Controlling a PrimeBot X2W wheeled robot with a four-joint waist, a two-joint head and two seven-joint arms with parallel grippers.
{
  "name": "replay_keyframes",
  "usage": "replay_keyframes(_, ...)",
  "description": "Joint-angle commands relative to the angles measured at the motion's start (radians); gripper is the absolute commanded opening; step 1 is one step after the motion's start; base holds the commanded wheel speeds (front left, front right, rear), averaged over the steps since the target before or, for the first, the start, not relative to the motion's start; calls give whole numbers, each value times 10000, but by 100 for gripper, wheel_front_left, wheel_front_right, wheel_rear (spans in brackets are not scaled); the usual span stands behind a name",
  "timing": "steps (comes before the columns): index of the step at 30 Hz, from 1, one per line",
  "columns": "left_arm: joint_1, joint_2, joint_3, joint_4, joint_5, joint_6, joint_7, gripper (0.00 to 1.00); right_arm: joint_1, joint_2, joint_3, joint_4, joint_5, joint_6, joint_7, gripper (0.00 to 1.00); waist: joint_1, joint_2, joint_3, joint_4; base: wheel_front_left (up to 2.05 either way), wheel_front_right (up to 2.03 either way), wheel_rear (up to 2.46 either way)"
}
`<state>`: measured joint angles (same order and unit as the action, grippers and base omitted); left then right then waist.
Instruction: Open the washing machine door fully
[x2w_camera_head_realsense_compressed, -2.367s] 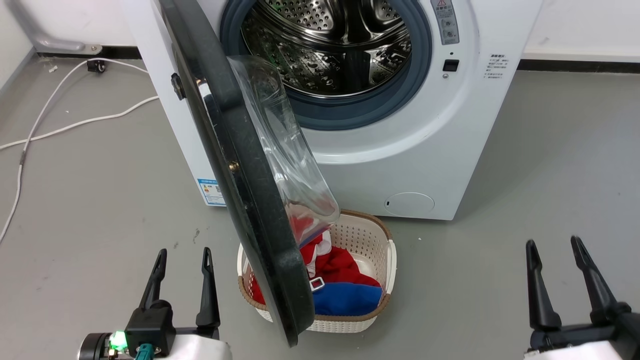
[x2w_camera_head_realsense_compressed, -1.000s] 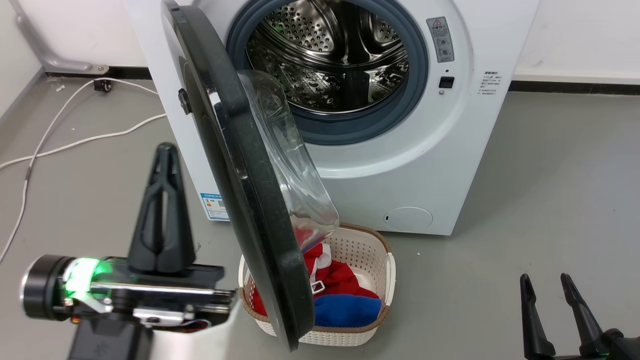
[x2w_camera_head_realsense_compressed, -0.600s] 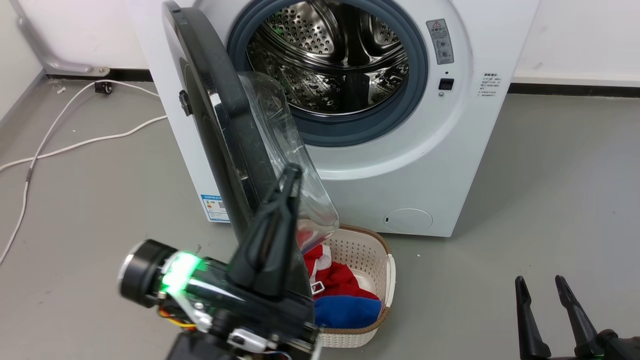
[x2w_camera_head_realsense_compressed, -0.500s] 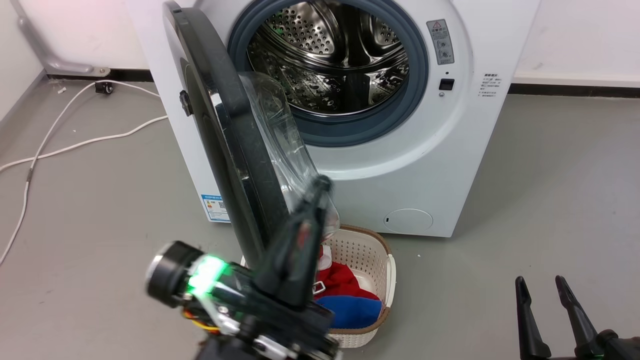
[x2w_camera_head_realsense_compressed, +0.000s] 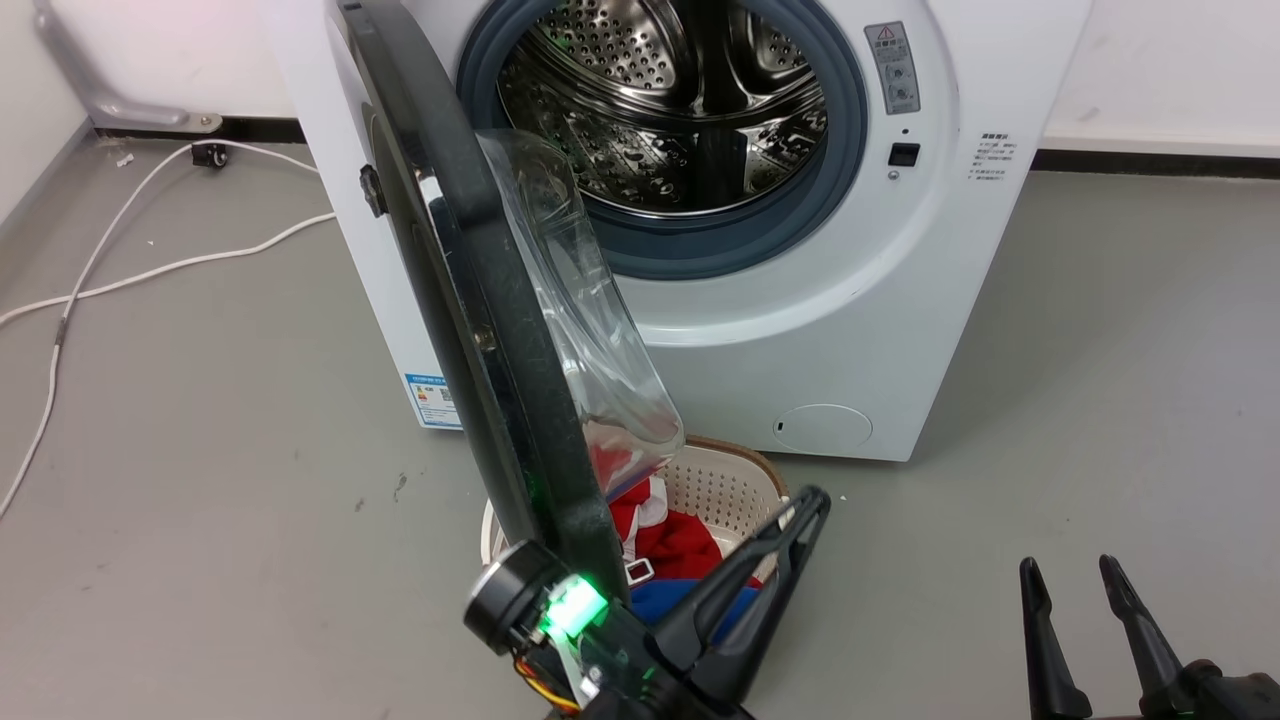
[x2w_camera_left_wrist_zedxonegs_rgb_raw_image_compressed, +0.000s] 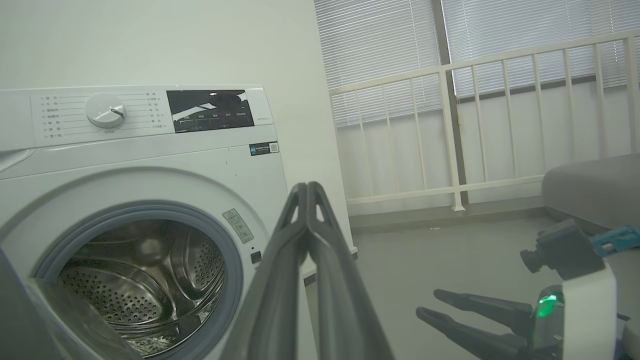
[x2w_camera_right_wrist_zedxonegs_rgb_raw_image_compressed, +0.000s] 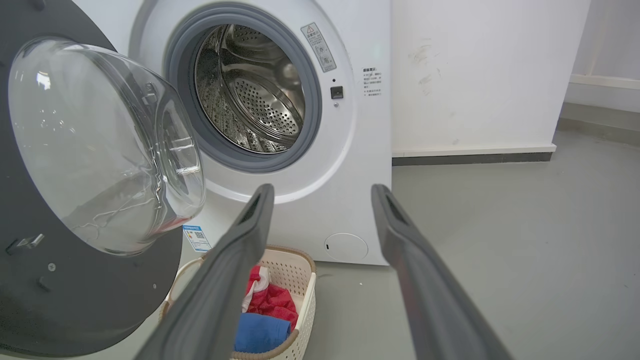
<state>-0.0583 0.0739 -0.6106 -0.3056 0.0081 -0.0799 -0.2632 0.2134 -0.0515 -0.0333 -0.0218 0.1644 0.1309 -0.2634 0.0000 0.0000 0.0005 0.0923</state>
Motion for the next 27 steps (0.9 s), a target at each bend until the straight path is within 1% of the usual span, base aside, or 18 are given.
replay_keyframes(1, 146, 48, -71, 134, -63, -67, -24, 0, -75, 24, 5, 37, -31, -2, -18, 100, 0, 0, 34, 0, 0, 0, 0)
replay_keyframes(6, 422, 145, -331, 811, -294, -146, -24, 0, -166, 24, -12, 50, -55, -2, -18, 100, 0, 0, 201, 38, 0, 0, 0)
replay_keyframes(10, 571, 204, -284, 1384, -382, -71, -24, 0, -226, 24, -14, 72, -103, -2, -18, 100, 0, 0, 313, 68, 0, 0, 0)
replay_keyframes(17, 737, 263, 185, 2435, -555, 177, -25, 0, -365, 24, 3, 109, -160, -2, -18, 100, 0, 0, 513, 109, 0, 0, 0)
replay_keyframes(23, 800, 221, 709, 3053, -720, 451, -25, 0, -408, 24, -21, 192, -191, -2, -18, 100, 0, 0, 570, 172, 0, 0, 0)
replay_keyframes(27, 774, 199, 1068, 3299, -817, 533, -25, 0, -368, 26, 8, 250, -144, -2, -18, 100, 0, 0, 559, 297, 0, 0, 0)
